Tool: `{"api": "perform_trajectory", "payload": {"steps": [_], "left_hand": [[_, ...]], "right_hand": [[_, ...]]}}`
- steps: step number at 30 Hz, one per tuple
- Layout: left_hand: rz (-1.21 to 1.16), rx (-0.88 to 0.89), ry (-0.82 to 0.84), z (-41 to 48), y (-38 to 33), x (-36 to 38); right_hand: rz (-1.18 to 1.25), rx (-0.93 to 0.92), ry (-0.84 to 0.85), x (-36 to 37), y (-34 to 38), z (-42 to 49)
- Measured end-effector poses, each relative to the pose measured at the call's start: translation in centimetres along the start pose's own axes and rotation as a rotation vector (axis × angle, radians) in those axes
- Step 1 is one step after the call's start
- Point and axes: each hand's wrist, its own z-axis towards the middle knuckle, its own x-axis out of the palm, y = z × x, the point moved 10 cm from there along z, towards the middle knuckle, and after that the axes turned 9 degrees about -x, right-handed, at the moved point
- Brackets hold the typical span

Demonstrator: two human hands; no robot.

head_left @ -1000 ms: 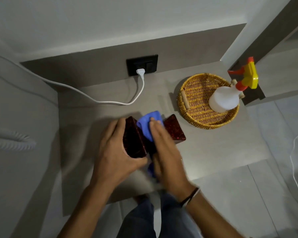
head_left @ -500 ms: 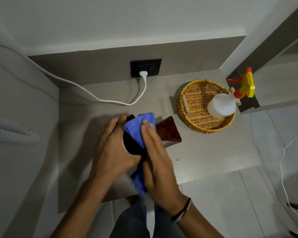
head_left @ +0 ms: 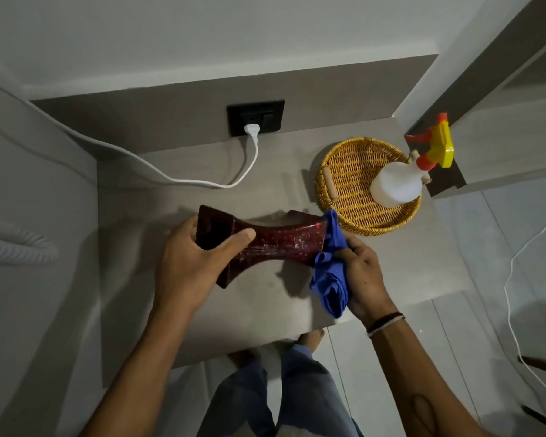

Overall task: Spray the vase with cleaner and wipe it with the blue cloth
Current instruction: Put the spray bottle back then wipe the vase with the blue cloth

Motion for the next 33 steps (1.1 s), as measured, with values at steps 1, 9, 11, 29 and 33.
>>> {"api": "perform_trajectory", "payload": {"steps": [1,9,11,29,33], "left_hand": [[0.043,-0.014,0.007,-0.1,0.1,0.1],[0.241,0.102,0.284,-1.3,-0.5,1.7],[0.321,0.218,0.201,-1.3,-1.9,0.9],[0.592,0.595,0.003,-4.3,-5.9,2.1],[0.525,0.639,-0.006,-4.4,-6.3,2.5]], "right_hand": [[0.064,0.044,0.015,0.4,-0.6,-0.3],[-0.024,-0.017,-0.006,1.0,0.0,0.6],[-0.076,-0.047,-0.004,1.0,0.5,0.4],[-0.704,-0.698,-0.079,4.0,6.2,-3.5],[-0.674,-1.039,0.230,10.7,7.5,-9.4]]}}
